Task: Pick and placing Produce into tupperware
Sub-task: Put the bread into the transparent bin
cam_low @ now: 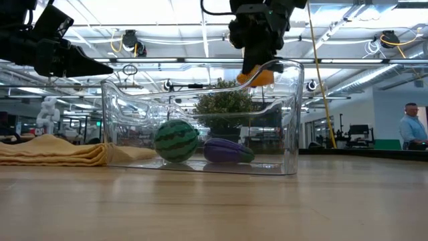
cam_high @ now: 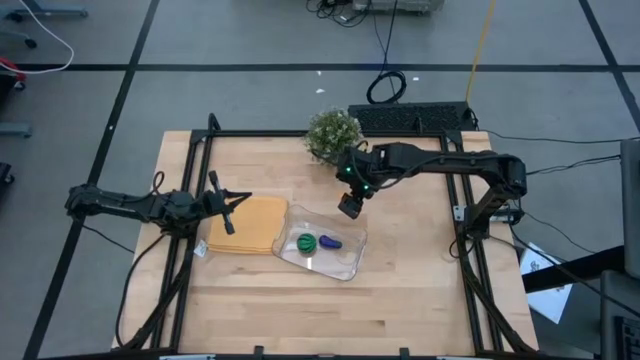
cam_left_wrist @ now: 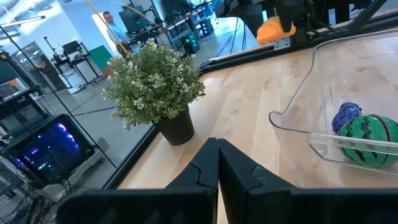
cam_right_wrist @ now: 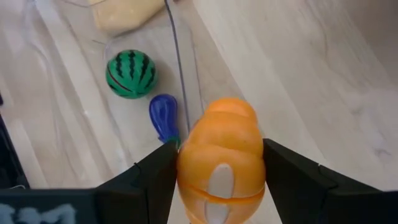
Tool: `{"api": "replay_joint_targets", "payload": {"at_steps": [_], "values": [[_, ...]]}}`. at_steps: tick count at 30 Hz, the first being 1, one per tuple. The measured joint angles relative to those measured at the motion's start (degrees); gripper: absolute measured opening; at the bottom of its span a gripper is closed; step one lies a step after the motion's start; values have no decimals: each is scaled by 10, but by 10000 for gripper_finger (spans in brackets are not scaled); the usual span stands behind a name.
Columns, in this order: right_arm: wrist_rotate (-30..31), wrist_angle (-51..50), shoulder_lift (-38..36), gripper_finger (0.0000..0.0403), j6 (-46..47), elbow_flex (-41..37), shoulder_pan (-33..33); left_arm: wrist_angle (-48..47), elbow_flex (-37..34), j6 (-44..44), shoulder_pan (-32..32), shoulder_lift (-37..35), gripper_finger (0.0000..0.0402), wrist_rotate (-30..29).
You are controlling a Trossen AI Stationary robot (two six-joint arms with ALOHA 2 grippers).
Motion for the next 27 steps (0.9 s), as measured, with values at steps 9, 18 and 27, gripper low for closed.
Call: {"api": "replay_joint_targets", "payload": {"at_steps": [9, 18, 27], "values": [[27, -16, 0, 208, -83, 51, 45, 0, 0, 0, 0, 0, 3, 0], [52, -16, 0, 208, -121, 51, 76, 0, 0, 0, 0, 0, 3, 0], [53, -5, 0, 208, -129, 51, 76, 0, 0, 0, 0, 0, 3, 0]]}}
